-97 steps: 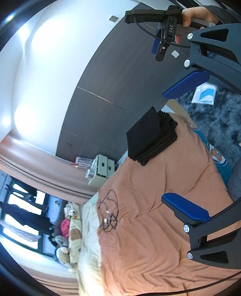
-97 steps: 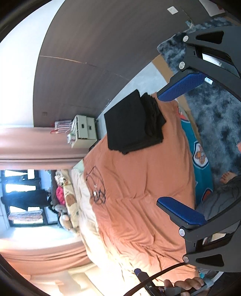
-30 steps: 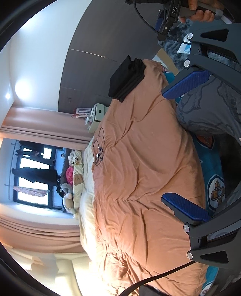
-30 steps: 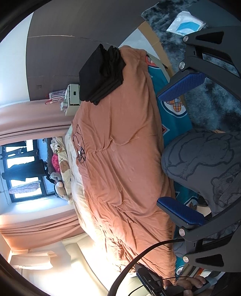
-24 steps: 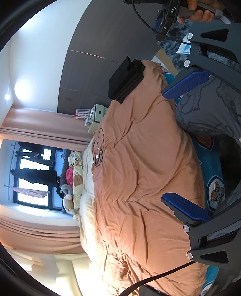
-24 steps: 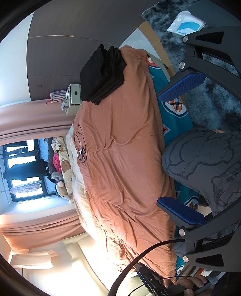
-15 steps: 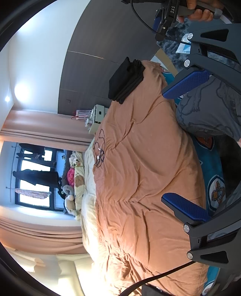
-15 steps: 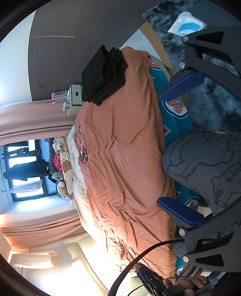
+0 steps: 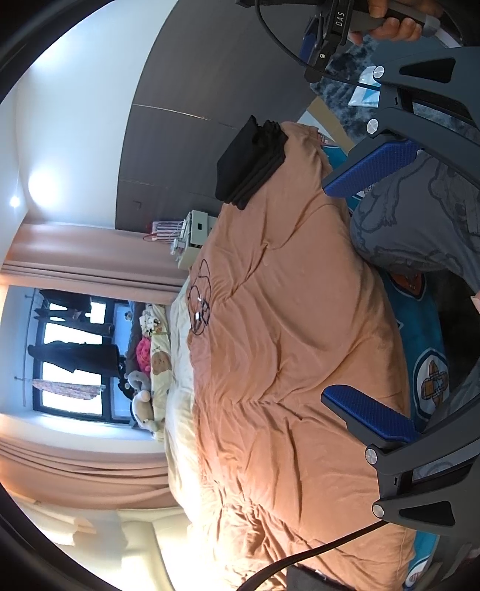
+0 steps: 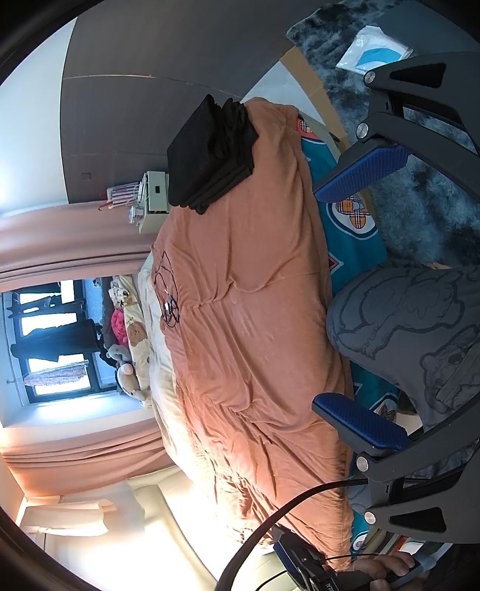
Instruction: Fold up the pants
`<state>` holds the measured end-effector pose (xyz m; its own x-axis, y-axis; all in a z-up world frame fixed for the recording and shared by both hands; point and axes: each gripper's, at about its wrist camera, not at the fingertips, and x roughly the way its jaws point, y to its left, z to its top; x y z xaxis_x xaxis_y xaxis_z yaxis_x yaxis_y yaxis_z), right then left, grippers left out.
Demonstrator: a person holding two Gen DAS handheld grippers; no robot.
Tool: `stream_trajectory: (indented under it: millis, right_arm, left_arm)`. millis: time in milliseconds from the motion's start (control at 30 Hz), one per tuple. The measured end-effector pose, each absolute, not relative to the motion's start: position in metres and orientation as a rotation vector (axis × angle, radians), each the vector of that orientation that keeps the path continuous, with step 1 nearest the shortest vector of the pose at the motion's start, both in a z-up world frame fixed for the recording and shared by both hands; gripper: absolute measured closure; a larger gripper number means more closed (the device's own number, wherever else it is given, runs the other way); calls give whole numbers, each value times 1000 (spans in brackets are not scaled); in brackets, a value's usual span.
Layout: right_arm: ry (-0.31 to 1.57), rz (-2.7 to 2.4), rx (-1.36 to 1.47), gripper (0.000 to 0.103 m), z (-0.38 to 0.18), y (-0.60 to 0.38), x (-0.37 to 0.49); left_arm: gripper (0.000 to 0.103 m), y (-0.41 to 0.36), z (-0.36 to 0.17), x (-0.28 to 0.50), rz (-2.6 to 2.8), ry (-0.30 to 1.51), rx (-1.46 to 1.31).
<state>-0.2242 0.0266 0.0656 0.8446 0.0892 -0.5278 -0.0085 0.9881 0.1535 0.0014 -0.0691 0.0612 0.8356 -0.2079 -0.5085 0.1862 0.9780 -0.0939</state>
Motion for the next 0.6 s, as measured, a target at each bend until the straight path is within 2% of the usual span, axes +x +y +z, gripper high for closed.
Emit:
stream_trajectory:
  millis: [600]
  right_arm:
    - [551, 57, 138, 0, 67, 22, -230]
  left_arm:
    - [1, -74, 64, -7, -203, 528, -37]
